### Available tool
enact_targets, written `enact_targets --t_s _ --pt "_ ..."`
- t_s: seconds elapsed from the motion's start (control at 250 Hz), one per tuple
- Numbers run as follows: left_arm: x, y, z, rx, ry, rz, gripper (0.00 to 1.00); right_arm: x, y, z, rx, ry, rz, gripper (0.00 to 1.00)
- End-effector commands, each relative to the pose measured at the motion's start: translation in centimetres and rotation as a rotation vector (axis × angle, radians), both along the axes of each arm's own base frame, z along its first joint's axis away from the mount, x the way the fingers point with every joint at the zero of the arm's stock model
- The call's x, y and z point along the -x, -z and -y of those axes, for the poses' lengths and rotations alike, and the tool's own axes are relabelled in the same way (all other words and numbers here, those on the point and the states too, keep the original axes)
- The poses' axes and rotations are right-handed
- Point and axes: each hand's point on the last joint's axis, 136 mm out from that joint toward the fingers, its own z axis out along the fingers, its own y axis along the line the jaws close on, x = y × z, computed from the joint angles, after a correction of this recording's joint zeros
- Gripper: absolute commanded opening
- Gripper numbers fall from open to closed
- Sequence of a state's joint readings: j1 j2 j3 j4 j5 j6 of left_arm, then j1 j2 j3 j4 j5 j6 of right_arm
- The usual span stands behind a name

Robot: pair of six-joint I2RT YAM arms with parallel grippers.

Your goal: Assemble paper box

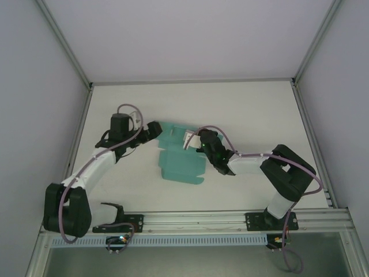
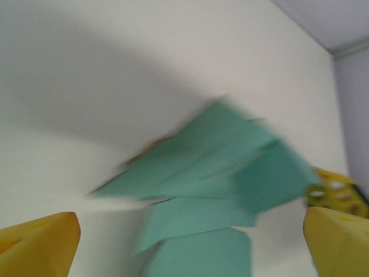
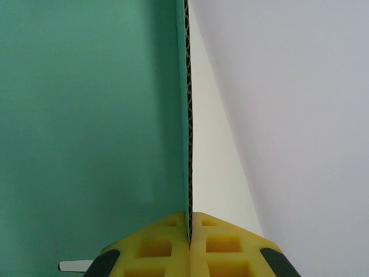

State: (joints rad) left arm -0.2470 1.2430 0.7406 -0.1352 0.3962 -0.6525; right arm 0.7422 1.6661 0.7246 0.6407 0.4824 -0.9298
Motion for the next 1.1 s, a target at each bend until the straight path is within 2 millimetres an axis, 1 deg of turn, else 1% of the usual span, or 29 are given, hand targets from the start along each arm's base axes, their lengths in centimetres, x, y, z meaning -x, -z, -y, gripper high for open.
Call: enact_targets --t_s 0.0,0.124,0.196,0.292,0.391,0.487,0.627,0.723,0.763,0.831,0.958,1.066,1.098 --pt "2.2 4.5 -2.9 -0.125 -0.051 -0.128 1.00 0.0 -2.2 0.0 -0.105 0.004 0.032 0.00" --pt "2.5 7.0 -4.3 -0.180 -0.111 -0.185 1.00 0.1 -2.1 0.1 -0.122 0.005 0.012 0.00" --pt "2.2 8.0 -4.6 -0.199 -0.125 -0.199 1.00 0.2 -2.1 0.0 -0.132 0.005 0.010 0.00" --pt "1.7 8.6 -4.0 -0.174 -0.104 -0.199 1.00 0.2 -2.2 0.0 -0.138 0.003 0.003 0.00" --pt "0.7 8.3 -2.5 -0.127 -0.059 -0.157 0.99 0.5 -2.2 -0.2 -0.149 -0.011 -0.016 0.00" --pt "-0.1 7.5 -0.2 -0.093 0.025 -0.097 0.96 0.8 -2.2 -0.5 -0.172 -0.026 -0.034 0.00" --pt "-0.5 6.4 3.2 -0.049 0.137 -0.033 0.90 0.9 -2.0 -0.6 -0.177 -0.030 -0.052 0.00" --pt "-0.6 5.7 4.9 0.020 0.189 -0.006 0.89 1.0 -1.7 -0.6 -0.175 -0.030 -0.064 0.00" --pt "-0.8 5.3 5.4 0.050 0.199 0.008 0.87 1.1 -1.7 -0.6 -0.178 -0.029 -0.067 0.00" --pt "-0.8 5.6 5.8 0.071 0.204 0.009 0.84 1.2 -1.8 -0.6 -0.191 -0.031 -0.068 0.00" --pt "-1.0 6.1 6.6 0.083 0.226 0.005 0.69 1.6 -2.0 -1.0 -0.225 -0.056 -0.084 0.00" --pt "-1.1 5.7 7.4 0.122 0.254 0.036 0.61 1.8 -2.2 -1.3 -0.241 -0.072 -0.092 0.00" --pt "-1.1 5.6 7.6 0.134 0.259 0.045 0.57 1.9 -2.3 -1.3 -0.248 -0.078 -0.093 0.00"
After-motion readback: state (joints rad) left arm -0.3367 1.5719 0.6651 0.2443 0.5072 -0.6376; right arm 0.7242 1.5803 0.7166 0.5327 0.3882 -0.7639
